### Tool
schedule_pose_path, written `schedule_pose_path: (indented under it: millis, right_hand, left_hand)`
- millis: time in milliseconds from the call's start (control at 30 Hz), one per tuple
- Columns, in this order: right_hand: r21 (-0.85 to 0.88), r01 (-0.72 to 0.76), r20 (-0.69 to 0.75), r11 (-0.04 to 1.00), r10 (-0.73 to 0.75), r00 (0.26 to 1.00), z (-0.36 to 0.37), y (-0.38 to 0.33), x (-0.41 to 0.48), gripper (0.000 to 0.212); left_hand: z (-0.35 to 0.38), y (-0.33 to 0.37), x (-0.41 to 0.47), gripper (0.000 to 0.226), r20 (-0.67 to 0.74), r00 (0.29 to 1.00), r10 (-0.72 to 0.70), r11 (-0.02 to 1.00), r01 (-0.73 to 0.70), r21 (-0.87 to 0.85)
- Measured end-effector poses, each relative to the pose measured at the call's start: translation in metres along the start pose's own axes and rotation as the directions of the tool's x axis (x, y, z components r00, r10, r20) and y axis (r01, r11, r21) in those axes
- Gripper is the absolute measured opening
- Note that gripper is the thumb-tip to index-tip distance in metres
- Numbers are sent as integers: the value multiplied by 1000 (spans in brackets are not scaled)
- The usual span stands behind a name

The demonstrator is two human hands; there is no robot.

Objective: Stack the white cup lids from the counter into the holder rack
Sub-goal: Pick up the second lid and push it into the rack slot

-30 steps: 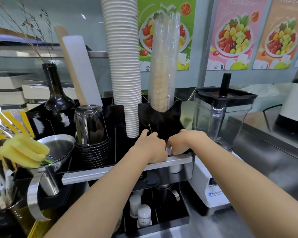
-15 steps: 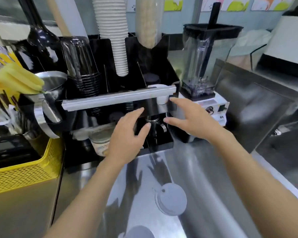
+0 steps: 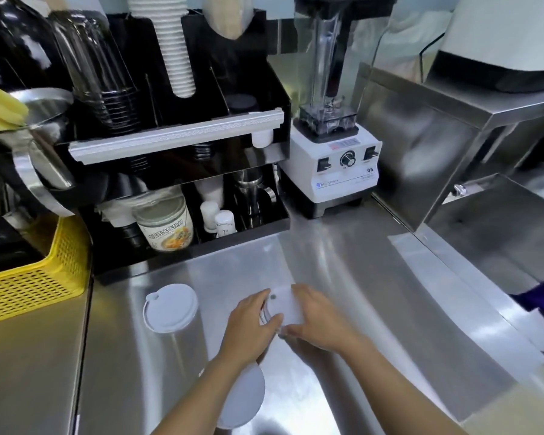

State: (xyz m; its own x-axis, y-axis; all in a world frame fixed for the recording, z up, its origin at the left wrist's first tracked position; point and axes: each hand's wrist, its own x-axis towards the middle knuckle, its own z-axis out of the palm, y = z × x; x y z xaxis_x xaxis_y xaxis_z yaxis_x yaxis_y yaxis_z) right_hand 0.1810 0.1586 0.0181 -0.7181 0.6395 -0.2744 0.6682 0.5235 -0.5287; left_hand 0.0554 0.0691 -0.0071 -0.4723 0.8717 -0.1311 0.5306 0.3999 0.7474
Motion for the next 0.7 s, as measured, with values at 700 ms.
schedule_pose_path:
  millis: [700]
  right_hand:
    - [-46, 313, -368, 949, -307, 878, -159, -96, 23, 67]
  left_hand:
    - [-133, 117, 45, 53, -311, 863, 398, 913, -404, 46]
